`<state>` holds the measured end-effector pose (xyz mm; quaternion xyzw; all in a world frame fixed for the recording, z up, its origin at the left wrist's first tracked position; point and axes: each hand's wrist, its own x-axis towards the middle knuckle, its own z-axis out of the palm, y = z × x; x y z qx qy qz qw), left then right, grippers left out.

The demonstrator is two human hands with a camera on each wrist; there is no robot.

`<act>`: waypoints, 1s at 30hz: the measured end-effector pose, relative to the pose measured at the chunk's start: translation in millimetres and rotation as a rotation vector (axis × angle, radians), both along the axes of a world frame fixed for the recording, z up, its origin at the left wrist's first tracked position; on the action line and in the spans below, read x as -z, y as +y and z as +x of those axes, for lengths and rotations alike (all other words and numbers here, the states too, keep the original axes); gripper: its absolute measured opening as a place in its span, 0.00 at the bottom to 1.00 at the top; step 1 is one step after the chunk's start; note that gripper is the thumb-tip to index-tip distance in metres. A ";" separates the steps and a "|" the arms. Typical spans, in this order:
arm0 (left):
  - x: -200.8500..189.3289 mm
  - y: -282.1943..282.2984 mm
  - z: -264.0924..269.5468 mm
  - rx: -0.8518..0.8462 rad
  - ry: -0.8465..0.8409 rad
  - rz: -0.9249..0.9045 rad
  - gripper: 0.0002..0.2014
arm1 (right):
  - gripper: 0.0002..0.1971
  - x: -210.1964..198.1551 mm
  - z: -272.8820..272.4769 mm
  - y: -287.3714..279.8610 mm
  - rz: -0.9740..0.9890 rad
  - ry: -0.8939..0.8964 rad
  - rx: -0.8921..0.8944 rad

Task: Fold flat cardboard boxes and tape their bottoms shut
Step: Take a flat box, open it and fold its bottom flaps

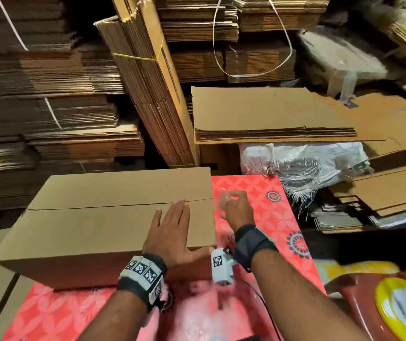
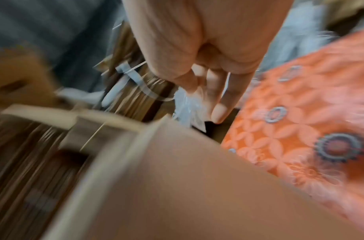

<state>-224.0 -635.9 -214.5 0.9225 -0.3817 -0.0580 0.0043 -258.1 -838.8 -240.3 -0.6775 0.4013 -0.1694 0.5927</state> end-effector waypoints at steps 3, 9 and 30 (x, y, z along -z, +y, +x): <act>-1.7 -1.0 -1.5 -0.002 0.010 0.010 0.69 | 0.13 15.8 -24.5 -54.3 0.148 -0.034 0.223; -1.2 -24.7 -3.7 0.019 0.037 -0.001 0.69 | 0.18 7.7 -82.2 -87.1 -0.650 0.286 -0.123; -0.8 -34.1 -11.2 0.047 -0.002 -0.023 0.66 | 0.45 155.7 -195.7 8.2 -0.585 0.817 -0.615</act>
